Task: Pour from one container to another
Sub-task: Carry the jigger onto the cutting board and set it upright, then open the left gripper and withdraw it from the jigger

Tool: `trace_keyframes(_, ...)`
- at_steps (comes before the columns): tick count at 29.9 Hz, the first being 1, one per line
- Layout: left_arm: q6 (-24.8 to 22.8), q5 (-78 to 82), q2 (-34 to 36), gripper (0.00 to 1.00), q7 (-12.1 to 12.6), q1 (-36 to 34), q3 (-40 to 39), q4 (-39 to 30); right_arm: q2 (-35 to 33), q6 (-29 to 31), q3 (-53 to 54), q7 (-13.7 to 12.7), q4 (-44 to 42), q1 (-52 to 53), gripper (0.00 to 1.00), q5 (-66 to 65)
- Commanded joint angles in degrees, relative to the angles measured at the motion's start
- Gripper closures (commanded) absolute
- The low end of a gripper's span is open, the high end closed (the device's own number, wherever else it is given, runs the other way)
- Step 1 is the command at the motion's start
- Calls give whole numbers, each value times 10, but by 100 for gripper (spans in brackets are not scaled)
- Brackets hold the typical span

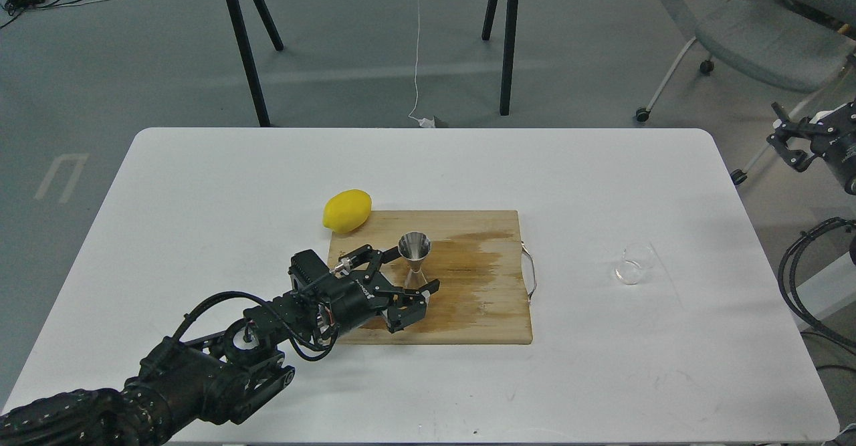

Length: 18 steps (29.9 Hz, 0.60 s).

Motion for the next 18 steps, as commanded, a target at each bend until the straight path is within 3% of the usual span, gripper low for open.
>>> trace_keyframes(1,0,-10,0,5,0,6,0,1,0,0,1,0,0,0,0,0)
trace_keyframes(12,0,-12,3,4,0,27,-1,-1,0,0,1,0,0,0,0,1)
trace_keyframes(18,0,-21,61,5,0,27,-9,-8,0,0,2,1,0,0,0,1)
